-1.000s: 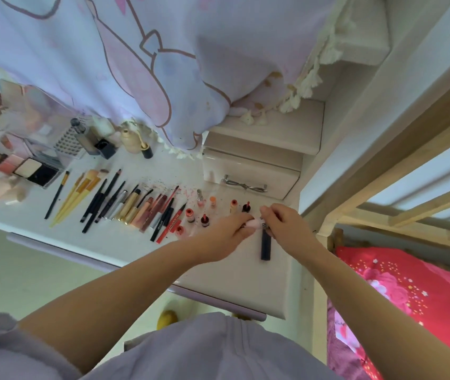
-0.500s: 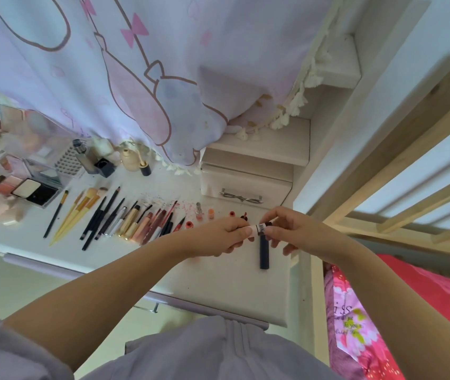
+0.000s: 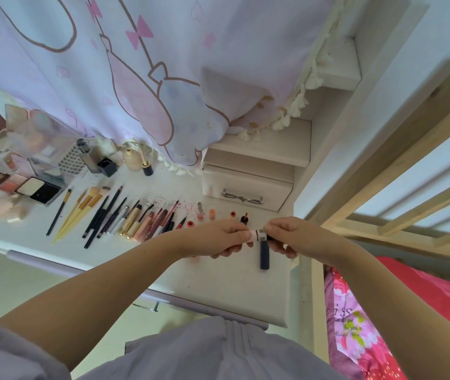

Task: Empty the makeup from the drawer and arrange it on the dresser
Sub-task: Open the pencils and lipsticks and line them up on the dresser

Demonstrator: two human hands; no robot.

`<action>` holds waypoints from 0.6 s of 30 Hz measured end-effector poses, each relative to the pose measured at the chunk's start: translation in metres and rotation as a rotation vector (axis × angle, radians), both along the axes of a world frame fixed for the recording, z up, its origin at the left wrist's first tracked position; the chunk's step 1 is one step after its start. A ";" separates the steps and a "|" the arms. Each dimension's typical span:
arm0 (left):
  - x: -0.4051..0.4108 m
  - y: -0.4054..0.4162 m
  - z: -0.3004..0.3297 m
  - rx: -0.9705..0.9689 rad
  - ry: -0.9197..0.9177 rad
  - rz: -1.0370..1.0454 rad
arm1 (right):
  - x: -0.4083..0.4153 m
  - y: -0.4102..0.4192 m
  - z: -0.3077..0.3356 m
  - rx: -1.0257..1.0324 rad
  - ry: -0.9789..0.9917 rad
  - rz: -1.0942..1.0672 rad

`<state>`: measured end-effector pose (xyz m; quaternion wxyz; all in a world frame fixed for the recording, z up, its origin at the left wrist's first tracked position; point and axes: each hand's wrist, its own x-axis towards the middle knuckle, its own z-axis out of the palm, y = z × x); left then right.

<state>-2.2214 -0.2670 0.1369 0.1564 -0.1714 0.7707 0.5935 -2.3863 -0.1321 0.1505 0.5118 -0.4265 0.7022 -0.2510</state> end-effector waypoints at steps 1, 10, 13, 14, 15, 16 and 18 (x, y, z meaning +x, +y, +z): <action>0.000 0.000 0.001 -0.001 -0.004 0.002 | -0.001 0.000 0.000 -0.020 0.011 -0.004; -0.004 0.000 0.006 0.021 -0.015 0.000 | -0.006 0.001 0.007 0.017 -0.021 -0.052; -0.002 -0.001 0.007 0.062 -0.022 0.010 | -0.007 0.002 0.010 0.010 -0.069 -0.078; -0.002 -0.001 0.007 0.064 -0.020 0.007 | -0.007 0.001 0.011 0.034 -0.078 -0.094; -0.002 -0.001 0.007 0.064 -0.018 0.005 | -0.005 0.000 0.010 0.060 -0.084 -0.111; -0.002 0.000 0.007 0.061 -0.018 0.005 | -0.003 0.000 0.009 0.075 -0.082 -0.118; -0.003 -0.001 0.006 0.051 -0.024 0.006 | -0.001 -0.001 0.008 0.056 -0.047 -0.097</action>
